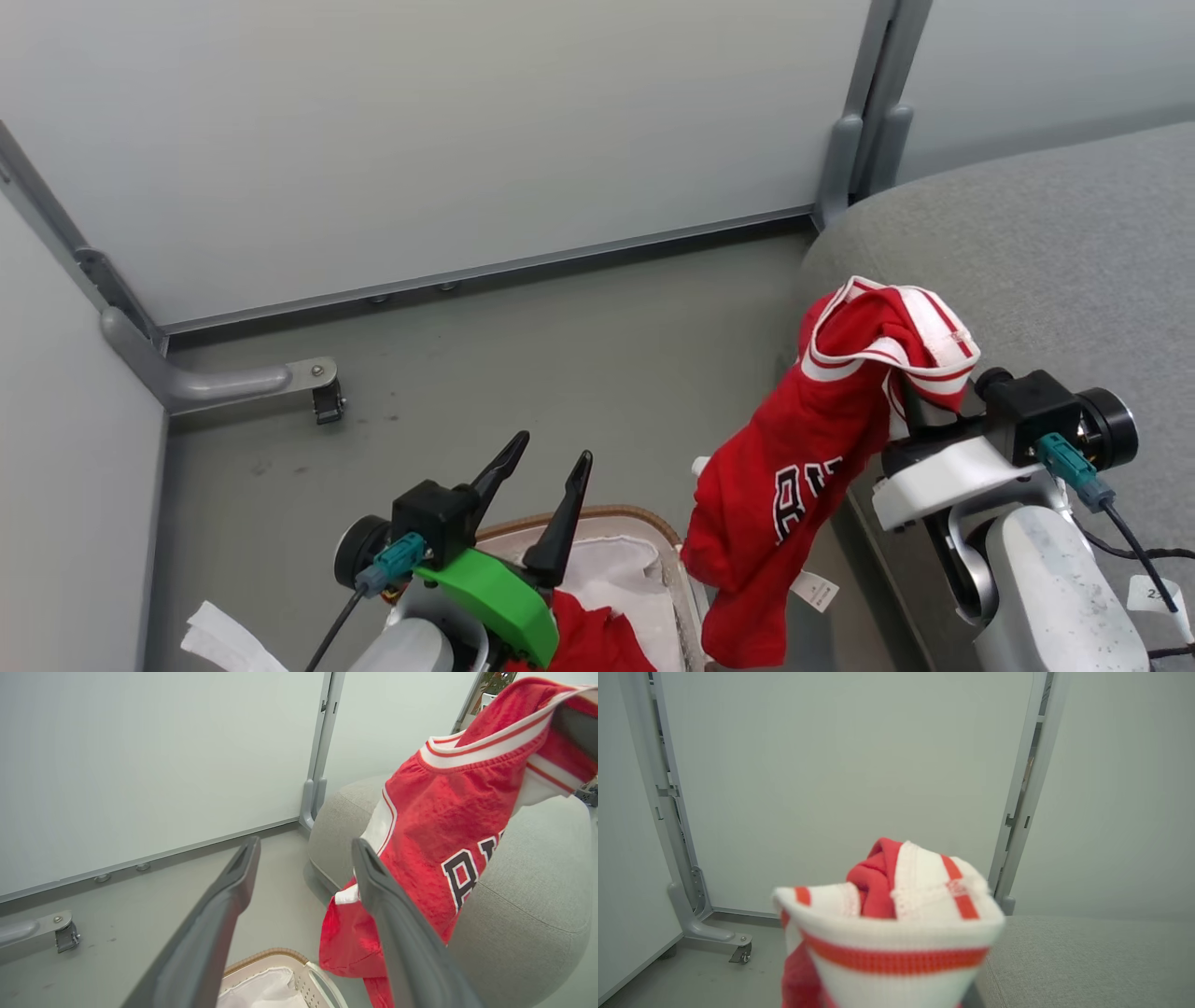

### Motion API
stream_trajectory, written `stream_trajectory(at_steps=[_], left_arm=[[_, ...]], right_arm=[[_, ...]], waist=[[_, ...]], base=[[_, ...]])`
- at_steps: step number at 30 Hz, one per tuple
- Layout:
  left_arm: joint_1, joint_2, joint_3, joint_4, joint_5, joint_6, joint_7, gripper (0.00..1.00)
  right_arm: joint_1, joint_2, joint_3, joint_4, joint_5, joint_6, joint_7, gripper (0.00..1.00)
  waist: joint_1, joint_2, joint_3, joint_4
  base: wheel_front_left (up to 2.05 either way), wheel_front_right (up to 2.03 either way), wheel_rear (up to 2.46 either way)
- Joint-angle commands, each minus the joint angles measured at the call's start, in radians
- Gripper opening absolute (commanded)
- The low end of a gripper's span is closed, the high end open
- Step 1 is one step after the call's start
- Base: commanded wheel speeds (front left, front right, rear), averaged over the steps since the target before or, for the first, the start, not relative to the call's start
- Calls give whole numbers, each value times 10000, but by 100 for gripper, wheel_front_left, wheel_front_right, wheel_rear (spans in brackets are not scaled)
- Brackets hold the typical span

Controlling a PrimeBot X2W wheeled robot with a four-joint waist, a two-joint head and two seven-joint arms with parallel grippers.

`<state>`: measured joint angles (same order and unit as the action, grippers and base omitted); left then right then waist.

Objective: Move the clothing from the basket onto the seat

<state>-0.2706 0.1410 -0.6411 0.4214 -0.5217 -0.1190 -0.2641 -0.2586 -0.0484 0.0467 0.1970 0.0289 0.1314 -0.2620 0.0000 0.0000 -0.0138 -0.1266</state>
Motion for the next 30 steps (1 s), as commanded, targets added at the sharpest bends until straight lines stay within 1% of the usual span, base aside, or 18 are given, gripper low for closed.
stream_trajectory(at_steps=[1, 10, 17, 23, 30], left_arm=[[187, -20, 103, -59, 106, -46, -5, 100], [-92, -113, 232, -228, 542, -105, -5, 100], [-313, -119, 138, -147, 770, -117, -5, 100], [-383, -92, 83, -127, 848, -121, -5, 100], [-523, -40, -212, -216, 824, -126, -5, 100]], right_arm=[[-115, -37, -1, -71, -34, -14, -46, 0], [-234, -34, -266, -212, -122, -14, -46, 0], [-113, -33, -637, -256, -22, -14, -47, 0], [-139, -31, -936, -287, -18, -14, -46, 0], [-497, -31, -1399, -179, -109, -14, -47, 0]], waist=[[0, 0, 218, -504], [0, 0, 860, -2114], [0, 0, 1193, -2971], [0, 0, 1304, -3239], [0, 0, 1443, -3043]], base=[[0, 0, 0], [0, 0, 0], [0, 0, 0], [0, 0, 0], [0, 0, 0]])
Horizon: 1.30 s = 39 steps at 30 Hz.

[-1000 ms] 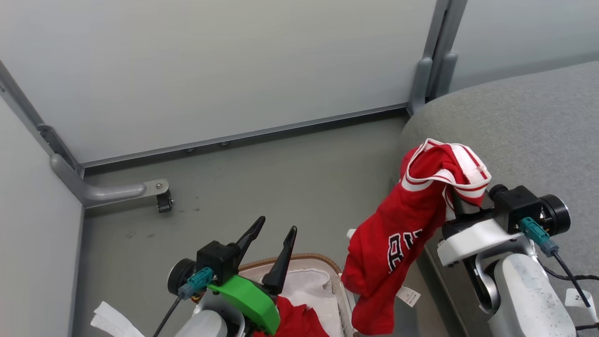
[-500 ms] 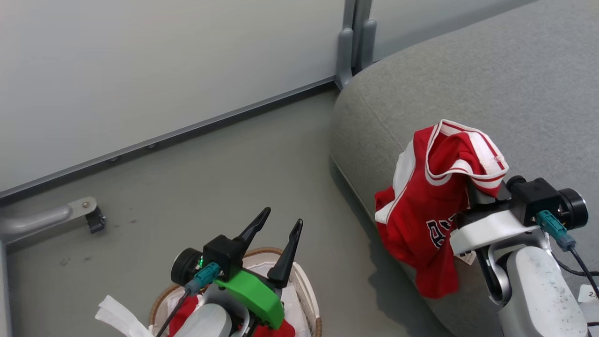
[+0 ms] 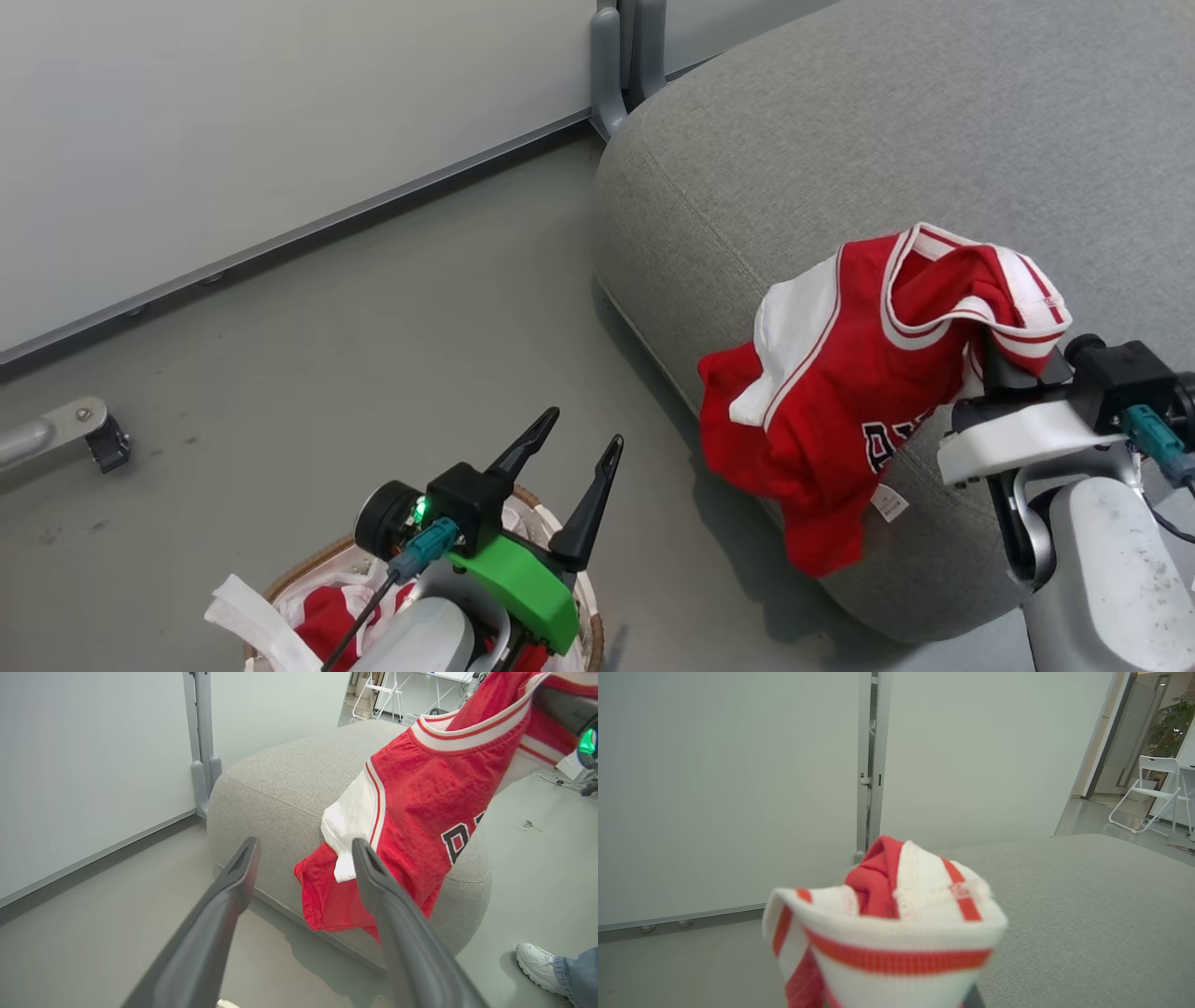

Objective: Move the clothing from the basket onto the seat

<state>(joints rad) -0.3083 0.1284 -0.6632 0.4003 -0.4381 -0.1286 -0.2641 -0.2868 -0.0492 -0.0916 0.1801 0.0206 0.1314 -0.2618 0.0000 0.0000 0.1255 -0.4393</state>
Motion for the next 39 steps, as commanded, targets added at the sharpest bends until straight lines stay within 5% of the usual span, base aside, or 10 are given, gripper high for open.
stream_trajectory(at_steps=[1, 11, 25, 32, 39], left_arm=[[-159, 99, -42, -18, -18, -30, -5, 100], [-651, 329, -442, -312, 89, -31, -6, 100], [-1522, 707, -856, -643, 483, -31, -6, 100], [-1878, 847, -796, -909, 678, 93, -1, 100], [-1688, 1250, -812, -1144, 830, 331, 220, 100]], right_arm=[[-297, -23, -102, 5, -44, -14, -49, 0], [-3259, -401, -818, 622, -1057, -14, -49, 0], [-8833, -3823, -1655, 2559, -1765, -14, 341, 0], [-9036, -4601, -2449, 4254, -2041, -14, 584, 0], [-8043, -4321, -3295, 6147, -2115, -14, 97, 0]], waist=[[0, 0, 82, 135], [0, 0, 919, 790], [0, 0, 2695, 2166], [0, 0, 3579, 2671], [0, 0, 4087, 2784]], base=[[0, 0, 0], [0, 0, 0], [0, 0, 0], [0, 0, 0], [0, 0, 0]])
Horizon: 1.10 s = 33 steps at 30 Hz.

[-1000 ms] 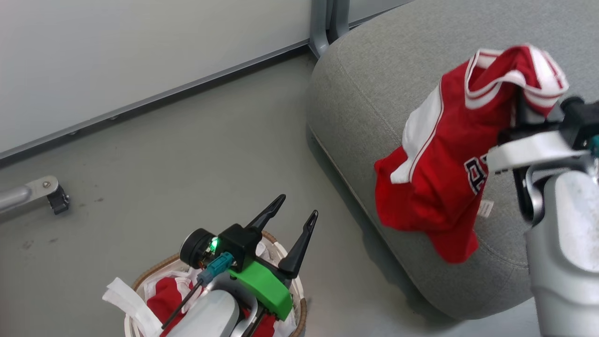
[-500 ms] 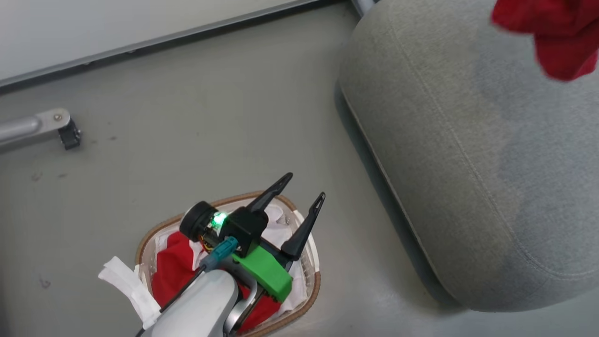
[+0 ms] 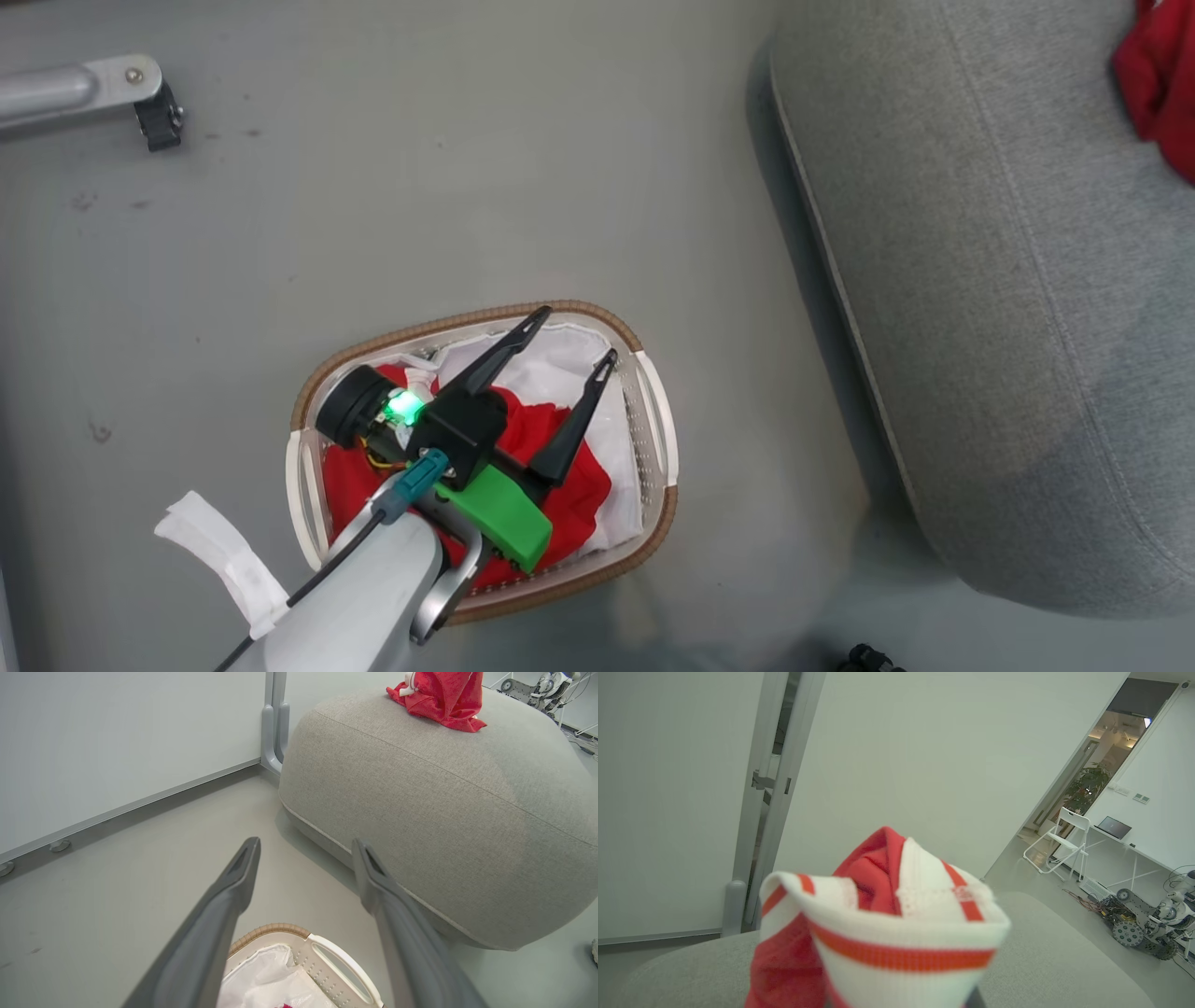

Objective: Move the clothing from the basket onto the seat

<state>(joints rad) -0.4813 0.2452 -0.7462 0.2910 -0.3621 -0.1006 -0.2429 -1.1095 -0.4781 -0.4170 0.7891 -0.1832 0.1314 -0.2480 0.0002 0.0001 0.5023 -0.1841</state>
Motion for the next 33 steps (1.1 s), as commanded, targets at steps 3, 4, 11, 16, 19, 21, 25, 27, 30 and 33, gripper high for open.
stream_trajectory(at_steps=[3, 4, 11, 16, 19, 21, 25, 27, 30, 33], left_arm=[[174, 214, 27, -185, 36, 120, 91, 100], [213, 264, 38, -234, 8, 141, 117, 100], [299, 518, 149, -542, -88, 314, 288, 100], [419, 559, 154, -618, -175, 411, 336, 100], [477, 511, 139, -558, -269, 425, 271, 100], [577, 400, 149, -482, -357, 442, 183, 100], [742, 271, 185, -304, -500, 453, 39, 100], [803, 187, 220, -200, -542, 459, -22, 100], [964, 48, 274, -53, -653, 461, -108, 100], [1028, -25, 394, 51, -744, 462, -154, 100]], right_arm=[[648, 193, -63, 680, -332, -14, -123, 0], [834, 305, -11, 891, -393, -14, -143, 0], [1375, 876, 97, 1902, -535, -14, -171, 34], [1786, 1113, 303, 1681, -294, -14, -180, 100], [2329, 1172, 521, 1297, -141, -14, -182, 100], [2810, 1275, 724, 1025, -32, -14, -183, 100], [3738, 1419, 1041, 490, 222, -14, -182, 100], [4160, 1522, 1171, 230, 380, -14, -184, 100], [4815, 1627, 1280, -136, 633, -14, -185, 100], [5323, 1600, 1342, -410, 875, -14, -185, 100]], waist=[[-2, -1, 374, 200], [-2, -1, 380, 179], [-2, -1, 387, -110], [-2, -1, 257, -392], [-2, -1, 62, -517], [-2, -1, -187, -604], [-2, -1, -718, -777], [-2, -1, -996, -842], [-2, -1, -1408, -878], [-2, -1, -1745, -872]], base=[[0, 0, 0], [0, 0, 0], [0, 0, 0], [0, 0, 0], [0, 0, 0], [0, 0, 0], [0, 0, 0], [0, 0, 0], [0, 0, 0], [0, 0, 0]])
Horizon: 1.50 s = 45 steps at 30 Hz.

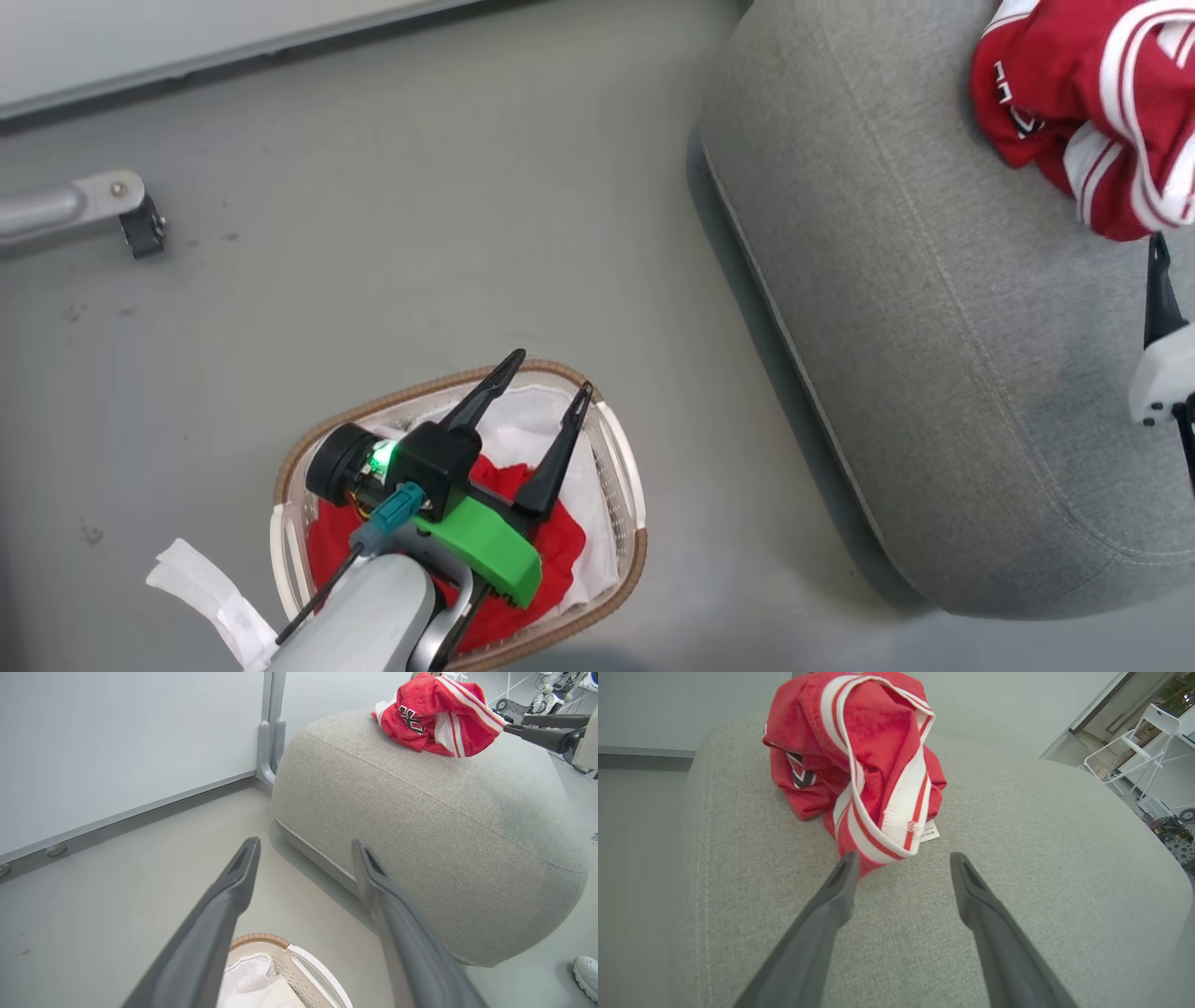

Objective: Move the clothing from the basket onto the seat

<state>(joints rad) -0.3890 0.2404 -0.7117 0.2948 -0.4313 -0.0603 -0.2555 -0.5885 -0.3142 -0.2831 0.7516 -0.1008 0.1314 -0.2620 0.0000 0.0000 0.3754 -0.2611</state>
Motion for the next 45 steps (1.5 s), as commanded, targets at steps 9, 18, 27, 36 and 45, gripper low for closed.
stream_trajectory(at_steps=[9, 18, 27, 36, 45], left_arm=[[582, -381, 535, 253, -224, -40, -95, 100], [1413, -708, 1845, 143, -175, 13, -90, 100], [2507, -754, 3521, 33, 62, 199, -91, 100], [3650, -1092, 4720, -35, 187, 193, -90, 100], [4425, -1358, 5268, -187, 496, 113, -91, 100]], right_arm=[[504, -304, 149, -386, 125, -14, -46, 100], [72, 268, 950, -625, 284, -14, -44, 100], [698, 1534, 1735, -1001, 608, -14, -45, 100], [2457, 2510, 2289, -2201, 696, -14, -45, 100], [4256, 2610, 2786, -3510, 1802, -14, -45, 100]], waist=[[0, 0, -1674, 410], [0, 0, -2818, 1230], [0, 0, -3419, 1836], [0, 0, -3783, 2299], [0, 0, -4014, 2582]], base=[[0, 0, 0], [0, 0, 0], [0, 0, 0], [0, 0, 0], [0, 0, 0]])
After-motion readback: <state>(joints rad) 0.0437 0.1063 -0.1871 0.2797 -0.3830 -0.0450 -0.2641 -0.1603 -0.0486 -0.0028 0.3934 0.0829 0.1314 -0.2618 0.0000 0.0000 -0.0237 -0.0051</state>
